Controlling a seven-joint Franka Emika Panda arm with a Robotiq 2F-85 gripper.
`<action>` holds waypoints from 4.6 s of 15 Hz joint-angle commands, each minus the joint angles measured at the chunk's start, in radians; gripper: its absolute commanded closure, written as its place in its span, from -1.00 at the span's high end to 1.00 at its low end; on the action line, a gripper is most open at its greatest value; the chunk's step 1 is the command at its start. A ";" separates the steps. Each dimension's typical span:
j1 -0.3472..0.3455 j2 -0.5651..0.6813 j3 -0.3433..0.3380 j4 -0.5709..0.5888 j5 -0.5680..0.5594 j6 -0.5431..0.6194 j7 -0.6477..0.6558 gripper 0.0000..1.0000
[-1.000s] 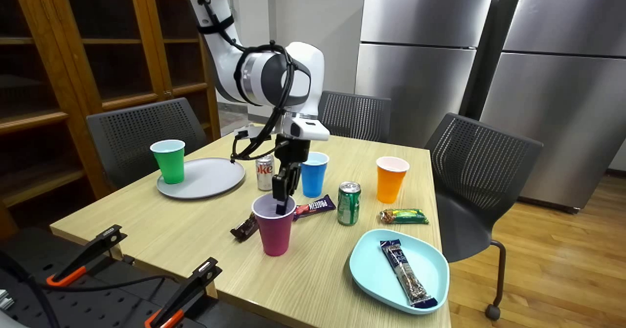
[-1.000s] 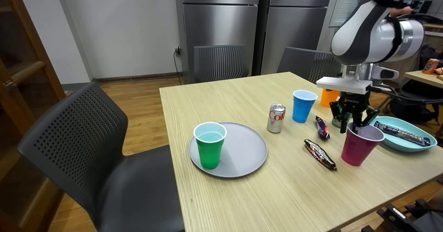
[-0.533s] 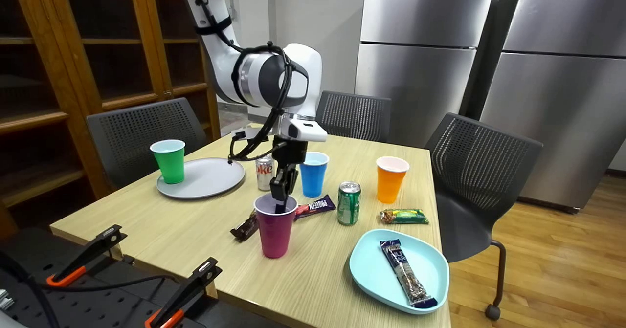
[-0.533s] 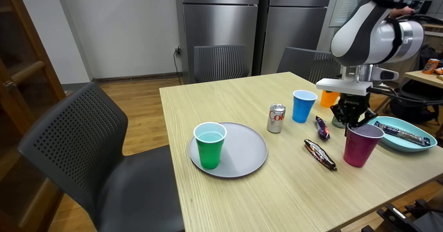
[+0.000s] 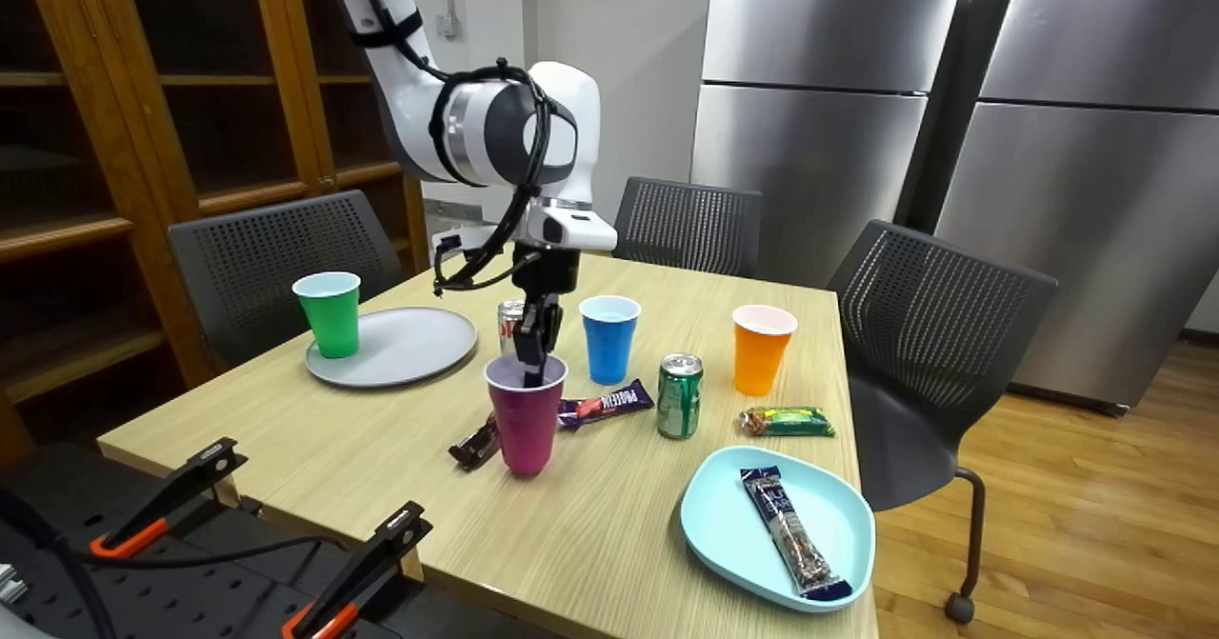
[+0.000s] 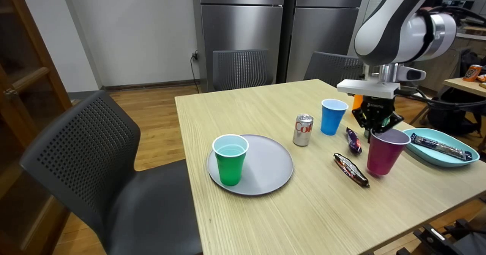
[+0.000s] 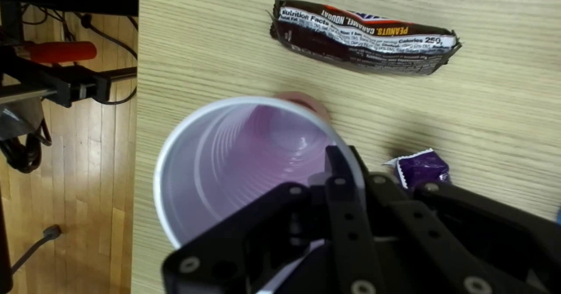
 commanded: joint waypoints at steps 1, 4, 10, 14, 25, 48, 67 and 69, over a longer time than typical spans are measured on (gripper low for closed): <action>0.031 -0.076 0.001 -0.024 -0.031 -0.033 0.001 -0.99; 0.053 -0.085 0.012 -0.013 -0.038 -0.041 0.005 -0.99; 0.095 -0.071 0.055 0.019 -0.022 -0.049 0.028 -0.99; 0.126 -0.054 0.087 0.055 -0.016 -0.060 0.054 -0.99; 0.191 -0.015 0.157 0.172 -0.016 -0.159 0.059 -0.99; 0.274 0.191 0.235 0.425 0.091 -0.147 0.400 -0.99; 0.249 0.246 0.231 0.453 0.115 -0.152 0.476 -0.99; 0.248 0.248 0.231 0.453 0.120 -0.154 0.477 -0.99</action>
